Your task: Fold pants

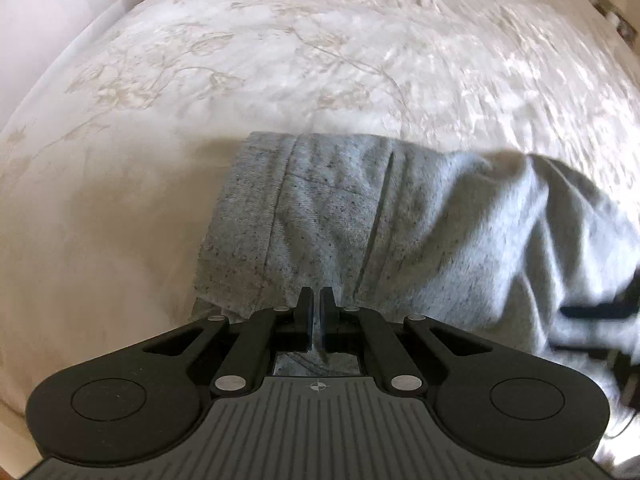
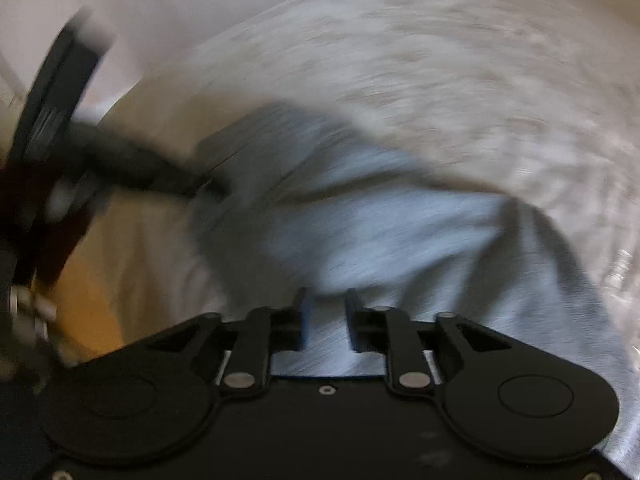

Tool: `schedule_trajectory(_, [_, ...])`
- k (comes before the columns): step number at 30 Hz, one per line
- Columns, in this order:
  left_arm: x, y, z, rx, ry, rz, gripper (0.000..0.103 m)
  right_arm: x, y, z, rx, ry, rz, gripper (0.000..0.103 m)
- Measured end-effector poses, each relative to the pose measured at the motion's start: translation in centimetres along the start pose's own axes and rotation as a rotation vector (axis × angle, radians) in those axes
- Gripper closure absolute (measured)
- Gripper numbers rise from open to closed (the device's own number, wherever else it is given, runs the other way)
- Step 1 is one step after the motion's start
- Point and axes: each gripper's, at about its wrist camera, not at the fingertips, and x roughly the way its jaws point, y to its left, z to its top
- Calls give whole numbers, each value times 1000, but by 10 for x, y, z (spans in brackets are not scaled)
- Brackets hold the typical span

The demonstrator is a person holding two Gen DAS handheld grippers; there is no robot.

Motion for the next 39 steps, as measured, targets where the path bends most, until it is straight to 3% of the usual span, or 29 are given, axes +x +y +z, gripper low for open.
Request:
schedule_trajectory(4, [-9, 2, -6, -32, -13, 13, 100, 10, 33, -13, -129, 16, 8, 69])
schedule_trajectory(10, [-17, 7, -10, -40, -29, 17, 100, 33, 58, -29, -334, 53, -127, 69])
schedule_trajectory(11, [-18, 8, -11, -41, -31, 16, 100, 36, 61, -32, -364, 50, -153, 76])
schedule_trajectory(12, [-19, 8, -13, -41, -33, 17, 100, 38, 62, -33, -381, 45, -166, 96])
schedule_trajectory(13, [-19, 7, -13, -41, -33, 16, 100, 38, 62, -34, -386, 41, -168, 98])
schedule_trajectory(16, [-24, 6, -14, -40, -42, 4, 100, 23, 57, -26, -320, 5, -135, 98])
schedule_trajectory(18, [-28, 2, -12, -27, -65, -5, 100, 7, 58, -25, -261, -24, -67, 98])
schedule_trajectory(23, [-19, -15, 2, 11, -109, -28, 100, 30, 69, -45, -334, 81, -79, 98])
schedule_trajectory(25, [-8, -22, 6, 34, -118, -29, 100, 39, 66, -42, -308, 100, -88, 98])
schedule_trajectory(27, [10, -23, 6, 45, -79, -1, 100, 39, 61, -37, -255, 101, -85, 97])
schedule_trajectory(30, [44, -8, -8, 26, 82, 69, 99, 33, 54, -34, -185, 96, -81, 88])
schedule_trajectory(31, [48, -1, -14, 7, 98, 67, 100, 32, 49, -31, -156, 92, -83, 85])
schedule_trajectory(33, [44, 8, -23, -3, 76, 31, 100, 17, 36, -28, -75, 63, -81, 80])
schedule_trajectory(36, [34, 6, -21, 14, 77, 39, 100, -8, 9, -18, 50, -11, -87, 72])
schedule_trajectory(39, [12, 0, -10, 16, -3, 32, 100, -28, -23, -5, 167, -92, -140, 72])
